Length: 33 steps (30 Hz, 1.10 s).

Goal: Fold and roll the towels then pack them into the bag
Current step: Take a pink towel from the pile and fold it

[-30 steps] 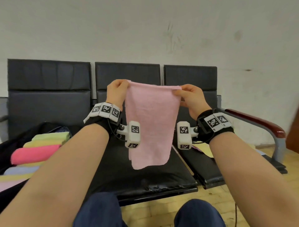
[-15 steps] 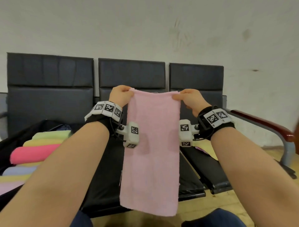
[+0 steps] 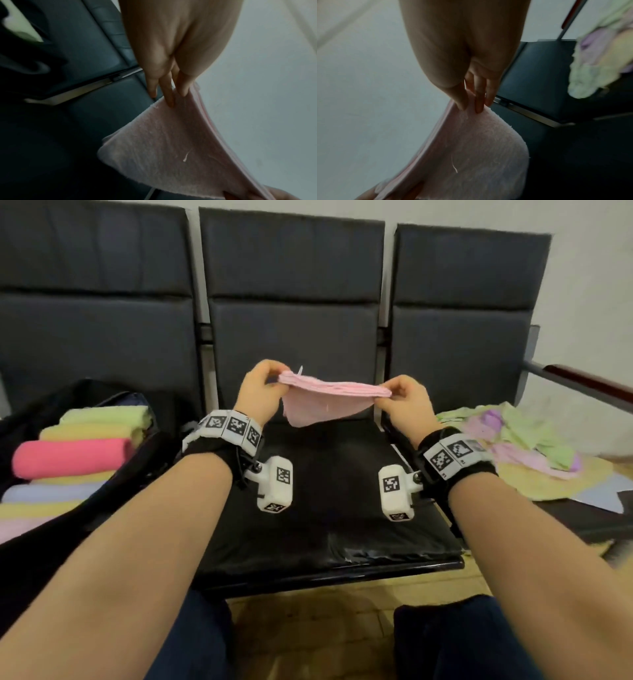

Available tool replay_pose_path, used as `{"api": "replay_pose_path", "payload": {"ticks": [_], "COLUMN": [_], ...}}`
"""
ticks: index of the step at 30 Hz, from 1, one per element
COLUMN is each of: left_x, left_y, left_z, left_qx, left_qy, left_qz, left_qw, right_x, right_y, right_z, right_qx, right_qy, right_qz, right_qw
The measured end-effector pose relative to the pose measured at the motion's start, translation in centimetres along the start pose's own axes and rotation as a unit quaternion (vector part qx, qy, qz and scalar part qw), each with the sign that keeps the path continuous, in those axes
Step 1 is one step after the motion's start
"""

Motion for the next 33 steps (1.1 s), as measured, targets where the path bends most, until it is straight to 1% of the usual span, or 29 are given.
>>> {"api": "replay_pose_path", "payload": {"ticks": [2, 4, 5, 7, 8, 9, 11, 14, 16, 17, 18, 19, 21, 23, 26, 29, 33], "left_x": [-6.3, -11.8, -14.4, -17.4, -17.8, -18.0, -17.7, -17.4, -17.7, -18.2, -18.6, -19.0, -19.8, -20.2, -20.3, -20.4, -20.8], "left_y": [-0.3, -0.4, -0.4, -0.5, -0.4, -0.2, -0.2, -0.9, -1.4, -1.4, -1.3, -1.1, -0.7, -0.4, -0.5, -0.9, -1.0], "left_z": [2.6, 5.6, 7.4, 10.7, 11.6, 12.1, 12.1, 11.9, 12.3, 12.5, 12.7, 12.9, 13.3, 13.3, 13.0, 13.0, 12.8], "left_qx": [-0.03, -0.064, -0.085, -0.128, -0.152, -0.179, -0.221, -0.278, -0.328, -0.343, -0.345, -0.337, -0.31, -0.299, -0.29, -0.278, -0.27], "left_qy": [0.065, 0.159, 0.219, 0.331, 0.355, 0.361, 0.352, 0.345, 0.353, 0.362, 0.371, 0.391, 0.436, 0.456, 0.456, 0.454, 0.447], "left_qz": [-0.043, -0.077, -0.078, -0.066, -0.089, -0.124, -0.183, -0.234, -0.254, -0.256, -0.248, -0.222, -0.157, -0.132, -0.142, -0.139, -0.152], "left_qw": [0.996, 0.982, 0.969, 0.933, 0.918, 0.907, 0.891, 0.865, 0.838, 0.828, 0.825, 0.827, 0.83, 0.828, 0.829, 0.835, 0.839], "right_x": [4.6, 8.7, 10.4, 12.4, 12.7, 13.0, 13.3, 13.4, 13.5, 13.7, 13.9, 14.1, 14.6, 14.9, 15.1, 15.1, 15.1], "right_y": [-3.6, -7.0, -8.6, -10.3, -10.6, -10.8, -11.0, -11.0, -11.3, -11.4, -11.5, -11.5, -11.4, -11.5, -11.7, -12.2, -13.0], "right_z": [1.7, 3.7, 4.9, 6.9, 7.6, 8.2, 8.7, 8.5, 8.7, 9.0, 9.2, 9.3, 9.3, 9.3, 9.2, 9.1, 9.4], "right_qx": [-0.055, -0.13, -0.169, -0.231, -0.258, -0.288, -0.339, -0.38, -0.426, -0.45, -0.467, -0.473, -0.469, -0.462, -0.455, -0.447, -0.434], "right_qy": [-0.039, -0.065, -0.069, -0.077, -0.087, -0.094, -0.099, -0.088, -0.079, -0.078, -0.081, -0.087, -0.101, -0.109, -0.115, -0.128, -0.125], "right_qz": [0.046, 0.101, 0.127, 0.144, 0.135, 0.124, 0.114, 0.139, 0.172, 0.181, 0.182, 0.174, 0.142, 0.118, 0.129, 0.118, 0.131], "right_qw": [0.997, 0.984, 0.975, 0.959, 0.953, 0.945, 0.928, 0.91, 0.885, 0.871, 0.862, 0.859, 0.866, 0.872, 0.874, 0.877, 0.882]}}
Point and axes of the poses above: each hand's wrist, its own z-axis away from the middle knuckle, its own y-axis out of the back of the hand, x = y × z, the point moved 9 cm from there along -z, towards the middle knuckle, and after that the axes turned 13 degrees about z, right-handed, at the moved point
